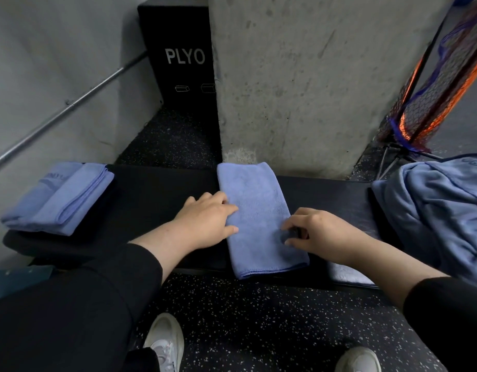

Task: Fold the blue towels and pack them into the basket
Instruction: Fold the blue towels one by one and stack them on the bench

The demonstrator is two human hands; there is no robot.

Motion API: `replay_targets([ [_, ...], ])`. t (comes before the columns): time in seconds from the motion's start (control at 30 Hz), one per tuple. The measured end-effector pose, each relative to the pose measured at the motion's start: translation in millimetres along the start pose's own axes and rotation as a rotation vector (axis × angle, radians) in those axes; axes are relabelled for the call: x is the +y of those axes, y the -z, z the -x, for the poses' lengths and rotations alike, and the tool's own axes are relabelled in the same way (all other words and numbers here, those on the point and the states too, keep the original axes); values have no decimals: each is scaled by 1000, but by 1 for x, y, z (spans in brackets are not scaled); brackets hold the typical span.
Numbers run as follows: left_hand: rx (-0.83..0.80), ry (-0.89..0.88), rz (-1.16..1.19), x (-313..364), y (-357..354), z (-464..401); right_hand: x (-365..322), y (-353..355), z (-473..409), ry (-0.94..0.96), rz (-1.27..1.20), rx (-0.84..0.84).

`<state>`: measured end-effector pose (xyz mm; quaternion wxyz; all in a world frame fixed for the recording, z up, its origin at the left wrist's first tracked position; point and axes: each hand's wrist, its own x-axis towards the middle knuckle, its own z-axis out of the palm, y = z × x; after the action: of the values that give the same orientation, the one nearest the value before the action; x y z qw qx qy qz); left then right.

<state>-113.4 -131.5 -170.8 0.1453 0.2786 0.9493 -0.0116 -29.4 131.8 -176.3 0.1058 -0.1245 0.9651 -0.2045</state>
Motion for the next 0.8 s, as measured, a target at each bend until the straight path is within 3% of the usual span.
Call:
replay_targets([
  [0.2,14,-1,-51,-7,-7,-10,0,-9,-1,37,139,97],
  [0.33,268,-96,-35,-5,-9,-8,-4,-14,7,175,196,128],
  [0.4,204,-229,36,-5,-13,1,-4,-17,15,194,191,17],
  [0.5,3,-231,25,-8,-25,17,2,-21,25,180,194,-53],
  [0.63,-15,-203,-11,-7,-34,33,1,-28,30,188,246,99],
  [0.8,143,-353,3,-2,-26,41,-15,-37,24,218,395,262],
])
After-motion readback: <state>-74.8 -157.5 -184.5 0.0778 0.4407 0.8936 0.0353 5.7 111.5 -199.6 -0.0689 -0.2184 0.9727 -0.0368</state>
